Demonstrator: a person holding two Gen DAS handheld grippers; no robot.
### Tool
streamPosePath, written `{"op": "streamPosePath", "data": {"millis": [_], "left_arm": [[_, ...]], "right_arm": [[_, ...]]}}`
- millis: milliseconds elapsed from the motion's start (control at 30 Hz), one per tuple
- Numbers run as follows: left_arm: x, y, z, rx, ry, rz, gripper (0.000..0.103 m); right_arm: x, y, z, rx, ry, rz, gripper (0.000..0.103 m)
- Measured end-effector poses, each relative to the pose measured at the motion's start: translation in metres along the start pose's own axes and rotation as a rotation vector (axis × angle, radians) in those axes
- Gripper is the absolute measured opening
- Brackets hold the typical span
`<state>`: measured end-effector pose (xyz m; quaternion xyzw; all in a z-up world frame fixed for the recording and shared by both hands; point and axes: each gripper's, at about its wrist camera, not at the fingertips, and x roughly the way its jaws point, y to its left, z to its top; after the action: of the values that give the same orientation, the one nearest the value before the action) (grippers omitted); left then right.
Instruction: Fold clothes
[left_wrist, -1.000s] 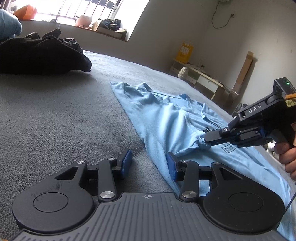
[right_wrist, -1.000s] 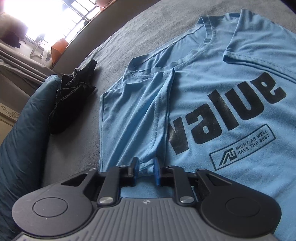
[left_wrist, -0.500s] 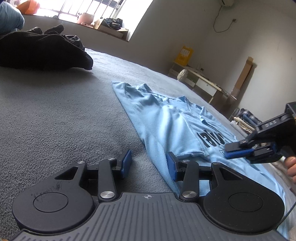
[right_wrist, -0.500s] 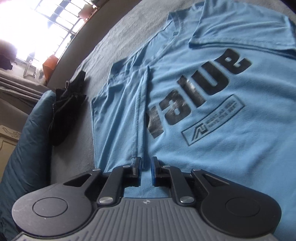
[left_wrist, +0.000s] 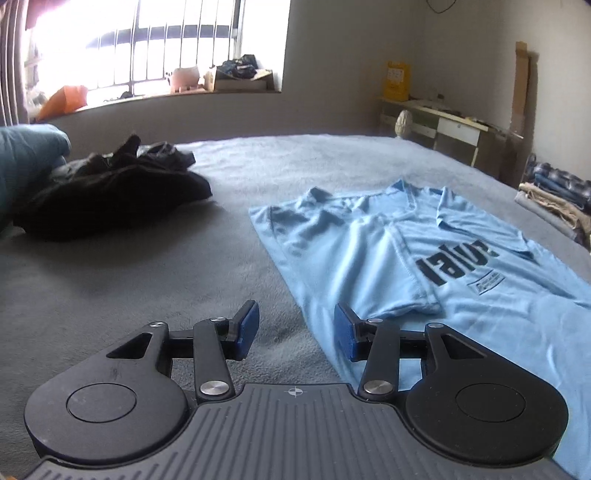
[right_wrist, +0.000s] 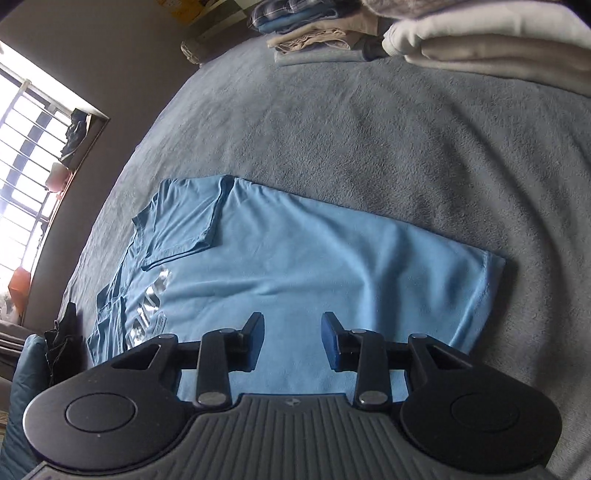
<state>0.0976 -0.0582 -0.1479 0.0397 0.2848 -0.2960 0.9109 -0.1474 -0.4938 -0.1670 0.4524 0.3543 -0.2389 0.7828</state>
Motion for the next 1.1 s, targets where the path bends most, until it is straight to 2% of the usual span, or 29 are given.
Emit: {"op": "streamPosePath", "data": {"millis": [33,100,167,233,333,433,533,600,733,800,867,933,1033,1100], "left_arm": [[-0.011,-0.008,0.003,0.005,-0.001,-0.027,0.045],[-0.028,-0.039,0.002,0.065,0.043,-0.142,0.046],[-0.036,-0.075,-0.009,0.120,0.118,-0.251,0.048],[-0.035,-0.110,-0.027,0.154,0.207,-0.356,0.048],[-0.034,-0.147,-0.063,0.212,0.304,-0.448,0.048],[-0.037,-0.158,-0.091,0.228,0.429,-0.503,0.047],[-0.051,-0.155,-0.105,0.263,0.472,-0.541,0.047],[-0.057,-0.151,-0.109,0.271,0.509,-0.559,0.047],[-0.056,-0.142,-0.117,0.226,0.572,-0.583,0.047],[-0.055,-0.139,-0.119,0.220,0.579,-0.589,0.047],[-0.053,-0.136,-0.119,0.209,0.585,-0.600,0.047],[-0.051,-0.132,-0.120,0.201,0.590,-0.615,0.047],[-0.049,-0.125,-0.121,0.185,0.594,-0.651,0.047],[-0.048,-0.119,-0.122,0.172,0.602,-0.681,0.047]], "right_arm": [[0.012,0.006,0.003,-0.022,0.009,0.015,0.033],[0.035,0.024,0.005,-0.079,-0.007,0.014,0.032],[0.057,0.041,0.005,-0.142,-0.022,-0.005,0.028],[0.073,0.055,-0.007,-0.208,0.027,-0.018,0.028],[0.079,0.072,-0.053,-0.351,0.180,-0.006,0.028],[0.061,0.080,-0.106,-0.483,0.326,0.022,0.029],[0.046,0.081,-0.125,-0.520,0.505,0.087,0.029],[0.048,0.087,-0.108,-0.495,0.489,0.094,0.029],[0.083,0.113,-0.035,-0.489,0.206,0.031,0.029],[0.108,0.125,-0.004,-0.449,0.103,0.023,0.029],[0.132,0.133,0.012,-0.444,0.021,0.010,0.029],[0.151,0.138,-0.002,-0.472,0.044,-0.027,0.029],[0.129,0.146,-0.063,-0.708,0.057,-0.032,0.029],[0.102,0.130,-0.100,-0.720,0.175,0.015,0.030]]}}
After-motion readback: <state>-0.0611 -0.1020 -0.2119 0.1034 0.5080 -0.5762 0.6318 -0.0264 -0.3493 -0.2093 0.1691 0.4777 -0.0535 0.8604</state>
